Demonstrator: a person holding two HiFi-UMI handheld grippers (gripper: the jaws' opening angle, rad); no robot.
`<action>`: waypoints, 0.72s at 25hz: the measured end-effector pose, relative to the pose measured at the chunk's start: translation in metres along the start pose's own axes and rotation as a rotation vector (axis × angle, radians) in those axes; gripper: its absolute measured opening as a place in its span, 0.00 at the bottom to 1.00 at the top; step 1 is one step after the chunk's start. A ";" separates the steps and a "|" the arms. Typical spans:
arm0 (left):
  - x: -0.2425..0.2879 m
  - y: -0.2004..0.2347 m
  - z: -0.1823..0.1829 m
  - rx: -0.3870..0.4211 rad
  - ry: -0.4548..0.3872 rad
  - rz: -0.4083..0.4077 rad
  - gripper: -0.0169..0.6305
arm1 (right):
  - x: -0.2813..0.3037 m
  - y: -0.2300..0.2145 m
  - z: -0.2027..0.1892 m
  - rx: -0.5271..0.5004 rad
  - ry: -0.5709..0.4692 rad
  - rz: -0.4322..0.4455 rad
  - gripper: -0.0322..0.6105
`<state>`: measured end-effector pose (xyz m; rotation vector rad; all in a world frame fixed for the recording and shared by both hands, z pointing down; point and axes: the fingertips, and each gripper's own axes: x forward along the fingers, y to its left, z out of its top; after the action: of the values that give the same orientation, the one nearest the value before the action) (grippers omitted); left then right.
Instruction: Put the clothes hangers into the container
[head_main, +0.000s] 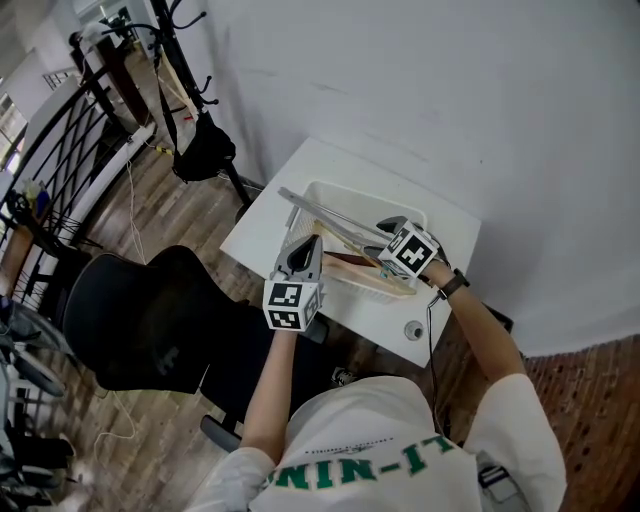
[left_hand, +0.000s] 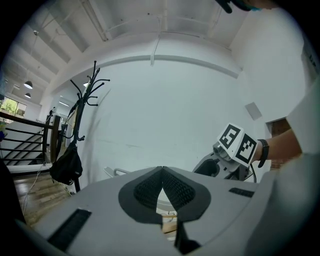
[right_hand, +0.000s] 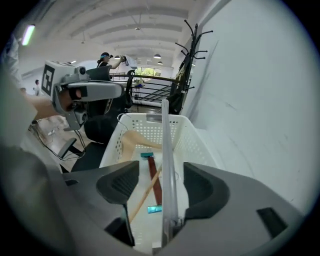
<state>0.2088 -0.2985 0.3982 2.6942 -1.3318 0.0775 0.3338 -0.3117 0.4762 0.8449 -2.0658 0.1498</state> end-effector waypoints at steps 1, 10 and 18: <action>-0.002 0.001 -0.001 -0.001 0.000 0.002 0.05 | -0.001 0.004 0.001 0.013 0.000 0.016 0.54; -0.044 0.012 0.004 -0.018 -0.011 0.066 0.05 | -0.052 0.019 0.078 0.065 -0.310 -0.053 0.63; -0.138 0.065 0.020 -0.014 -0.021 0.257 0.05 | -0.061 0.078 0.157 0.039 -0.474 0.006 0.56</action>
<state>0.0725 -0.2320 0.3698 2.5036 -1.6714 0.0661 0.2022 -0.2834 0.3489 0.9674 -2.5121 -0.0102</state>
